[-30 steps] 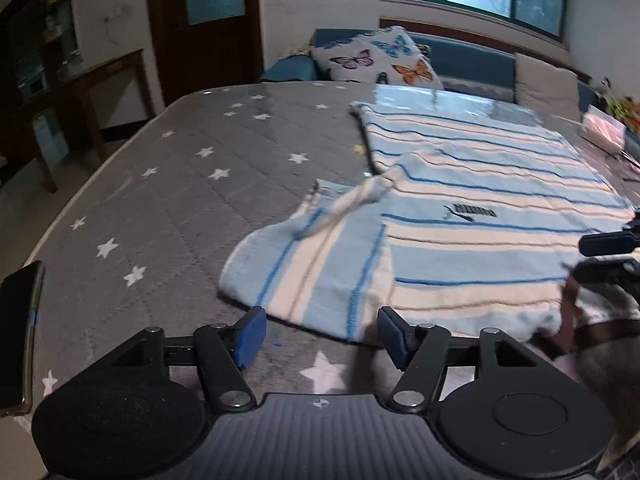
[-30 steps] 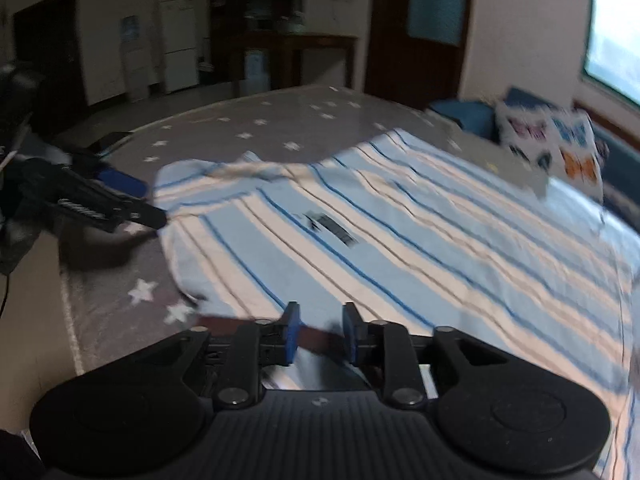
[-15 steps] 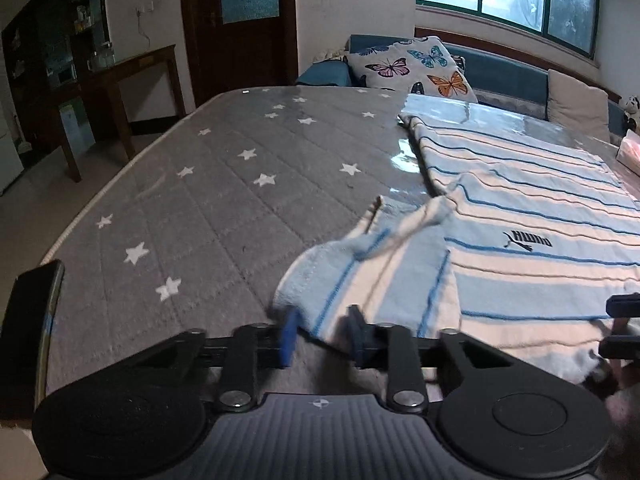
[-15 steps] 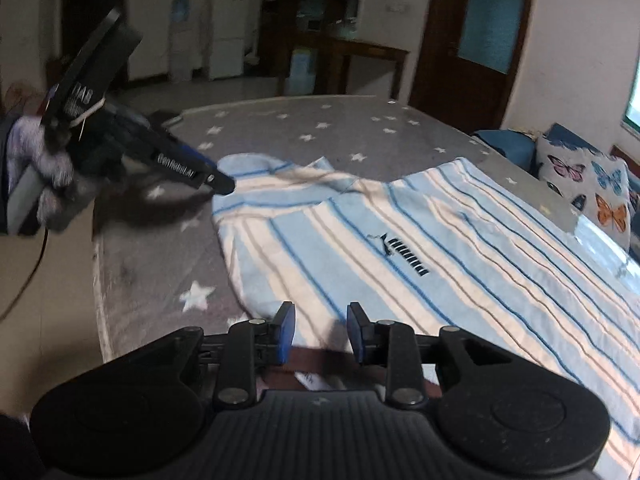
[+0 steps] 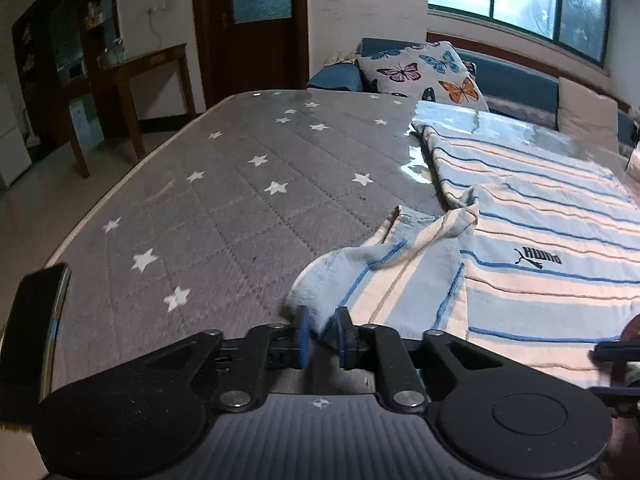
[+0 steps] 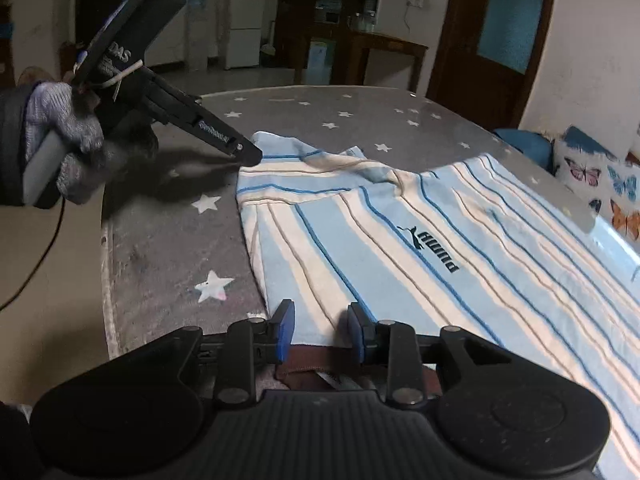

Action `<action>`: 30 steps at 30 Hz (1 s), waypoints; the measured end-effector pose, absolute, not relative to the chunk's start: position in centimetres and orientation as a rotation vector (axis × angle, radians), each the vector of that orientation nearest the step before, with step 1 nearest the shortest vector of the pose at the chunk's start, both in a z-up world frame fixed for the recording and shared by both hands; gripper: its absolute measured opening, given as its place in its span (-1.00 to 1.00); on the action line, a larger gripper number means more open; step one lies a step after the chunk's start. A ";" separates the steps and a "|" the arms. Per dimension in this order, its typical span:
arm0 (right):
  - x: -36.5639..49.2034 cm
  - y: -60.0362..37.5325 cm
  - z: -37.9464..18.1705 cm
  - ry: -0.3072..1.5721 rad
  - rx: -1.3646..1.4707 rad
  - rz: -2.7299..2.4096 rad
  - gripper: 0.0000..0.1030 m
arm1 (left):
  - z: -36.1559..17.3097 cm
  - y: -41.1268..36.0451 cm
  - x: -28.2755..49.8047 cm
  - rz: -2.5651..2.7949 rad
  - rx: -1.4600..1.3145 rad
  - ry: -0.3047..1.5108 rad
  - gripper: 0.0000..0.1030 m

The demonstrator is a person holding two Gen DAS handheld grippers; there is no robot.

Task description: Fold clothes

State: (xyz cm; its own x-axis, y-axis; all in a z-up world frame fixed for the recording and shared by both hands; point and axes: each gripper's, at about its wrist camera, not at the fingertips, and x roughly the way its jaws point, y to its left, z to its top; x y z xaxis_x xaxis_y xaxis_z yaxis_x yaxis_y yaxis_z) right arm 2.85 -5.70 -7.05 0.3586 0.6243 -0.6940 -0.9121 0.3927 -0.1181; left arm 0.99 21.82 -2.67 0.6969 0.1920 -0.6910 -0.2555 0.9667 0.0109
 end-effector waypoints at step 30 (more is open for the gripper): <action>4.2 1.4 -7.4 0.647 -0.493 1.124 -0.43 | 0.8 20.3 -1.2 0.151 -0.176 0.609 -0.93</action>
